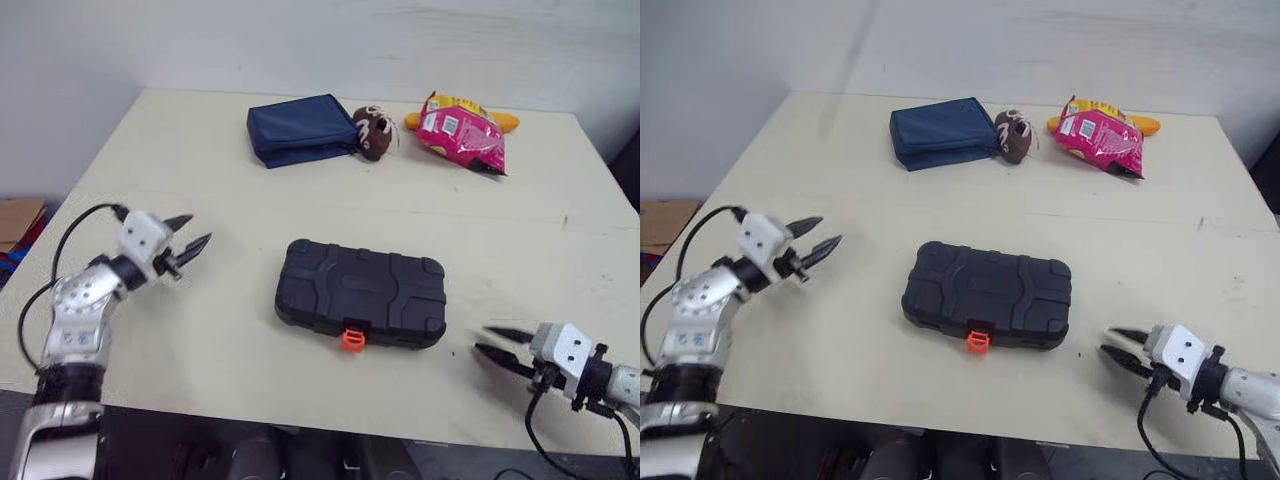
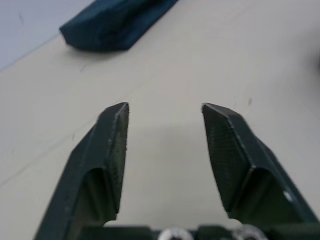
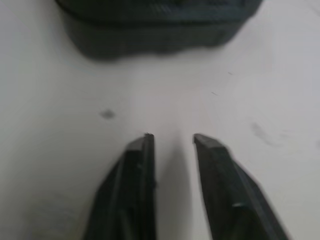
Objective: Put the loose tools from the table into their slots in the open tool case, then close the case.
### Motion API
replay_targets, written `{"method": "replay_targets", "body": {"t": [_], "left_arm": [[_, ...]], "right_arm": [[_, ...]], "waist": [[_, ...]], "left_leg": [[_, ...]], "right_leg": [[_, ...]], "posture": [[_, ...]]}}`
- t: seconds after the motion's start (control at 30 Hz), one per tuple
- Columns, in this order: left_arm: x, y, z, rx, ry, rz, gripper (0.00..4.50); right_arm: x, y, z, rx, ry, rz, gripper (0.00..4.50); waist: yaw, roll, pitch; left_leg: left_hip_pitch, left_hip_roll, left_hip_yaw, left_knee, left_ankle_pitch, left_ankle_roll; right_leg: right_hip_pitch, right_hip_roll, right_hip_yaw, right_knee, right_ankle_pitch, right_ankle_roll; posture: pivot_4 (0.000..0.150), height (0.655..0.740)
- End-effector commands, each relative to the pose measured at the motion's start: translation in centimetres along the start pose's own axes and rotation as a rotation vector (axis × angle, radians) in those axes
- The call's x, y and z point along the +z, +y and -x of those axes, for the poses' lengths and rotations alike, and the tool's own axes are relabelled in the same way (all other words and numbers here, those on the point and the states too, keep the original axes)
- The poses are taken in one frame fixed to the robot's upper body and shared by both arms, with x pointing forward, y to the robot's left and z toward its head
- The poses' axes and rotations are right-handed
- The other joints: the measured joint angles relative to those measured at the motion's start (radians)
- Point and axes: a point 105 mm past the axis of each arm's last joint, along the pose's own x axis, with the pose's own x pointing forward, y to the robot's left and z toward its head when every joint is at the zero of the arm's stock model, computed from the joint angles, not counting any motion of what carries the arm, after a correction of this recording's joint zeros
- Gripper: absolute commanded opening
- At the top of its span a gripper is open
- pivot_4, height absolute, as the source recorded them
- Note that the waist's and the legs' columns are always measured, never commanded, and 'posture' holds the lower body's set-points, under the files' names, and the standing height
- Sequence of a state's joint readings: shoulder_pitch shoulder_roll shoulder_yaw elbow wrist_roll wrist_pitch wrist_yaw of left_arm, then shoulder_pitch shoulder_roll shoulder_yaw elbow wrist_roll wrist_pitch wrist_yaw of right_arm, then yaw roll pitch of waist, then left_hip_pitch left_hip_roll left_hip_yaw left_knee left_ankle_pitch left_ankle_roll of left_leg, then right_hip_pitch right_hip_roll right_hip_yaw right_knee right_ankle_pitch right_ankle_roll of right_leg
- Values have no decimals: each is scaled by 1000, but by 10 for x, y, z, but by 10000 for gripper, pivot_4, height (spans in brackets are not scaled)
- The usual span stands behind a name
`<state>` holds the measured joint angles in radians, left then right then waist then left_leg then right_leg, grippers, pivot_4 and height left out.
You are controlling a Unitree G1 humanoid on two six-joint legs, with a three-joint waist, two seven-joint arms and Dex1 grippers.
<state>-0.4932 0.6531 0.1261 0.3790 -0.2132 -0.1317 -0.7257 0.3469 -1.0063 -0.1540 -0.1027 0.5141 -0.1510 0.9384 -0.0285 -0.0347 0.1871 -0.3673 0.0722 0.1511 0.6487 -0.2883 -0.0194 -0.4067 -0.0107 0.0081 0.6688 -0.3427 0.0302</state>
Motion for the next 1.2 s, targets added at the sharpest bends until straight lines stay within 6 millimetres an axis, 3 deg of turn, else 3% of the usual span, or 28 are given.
{"method": "replay_targets", "body": {"t": [0.03,0.1,0.2,0.3,0.47,0.63,0.77,0.9,1.2], "left_arm": [[9,-7,-41,-85,11,19,2387],[12,-16,-64,-146,22,37,352],[7,-29,-81,-230,75,46,352],[15,-51,-106,-330,67,27,352],[12,-65,-113,-406,71,-16,352],[14,-78,-102,-524,4,-11,352],[5,-79,-82,-580,7,-19,352],[0,-85,-53,-622,-1,22,352],[4,-95,-22,-463,7,126,352]], "right_arm": [[10,30,-9,177,33,-69,0],[10,38,-17,214,51,-75,0],[11,37,-26,199,46,-55,0],[9,32,-37,195,52,-51,0],[13,24,-53,180,34,0,0],[25,1,-66,113,-19,40,0],[31,-18,-77,59,-51,69,0],[47,-38,-100,21,-111,101,0],[74,-58,-154,-16,-204,118,0]], "waist": [[-1,0,0],[1,-1,0],[-5,-1,0],[-7,-3,1],[-6,-3,1],[-13,-4,1],[-31,-3,1],[-42,-3,1],[-57,-3,1]], "left_leg": [[0,0,0,0,0,0],[-1,0,0,0,0,0],[-2,0,0,1,1,-1],[-2,1,3,1,1,-1],[-2,1,3,3,1,-2],[-1,2,4,4,2,-2],[0,2,5,5,2,-3],[0,3,6,6,2,-3],[0,4,5,6,2,-5]], "right_leg": [[0,0,0,0,0,0],[-1,1,-1,-1,0,0],[-1,2,-1,-1,0,0],[-2,1,0,-1,0,0],[-3,2,0,1,0,0],[-3,2,0,4,0,0],[-3,2,0,6,0,-1],[-4,2,1,8,-1,-2],[-6,2,0,13,-2,-4]], "posture": [[1500,7400],[1500,7400],[1500,7400],[1500,7400],[1500,7400],[1500,7400],[1500,7400],[1500,7400],[1500,7400]]}}
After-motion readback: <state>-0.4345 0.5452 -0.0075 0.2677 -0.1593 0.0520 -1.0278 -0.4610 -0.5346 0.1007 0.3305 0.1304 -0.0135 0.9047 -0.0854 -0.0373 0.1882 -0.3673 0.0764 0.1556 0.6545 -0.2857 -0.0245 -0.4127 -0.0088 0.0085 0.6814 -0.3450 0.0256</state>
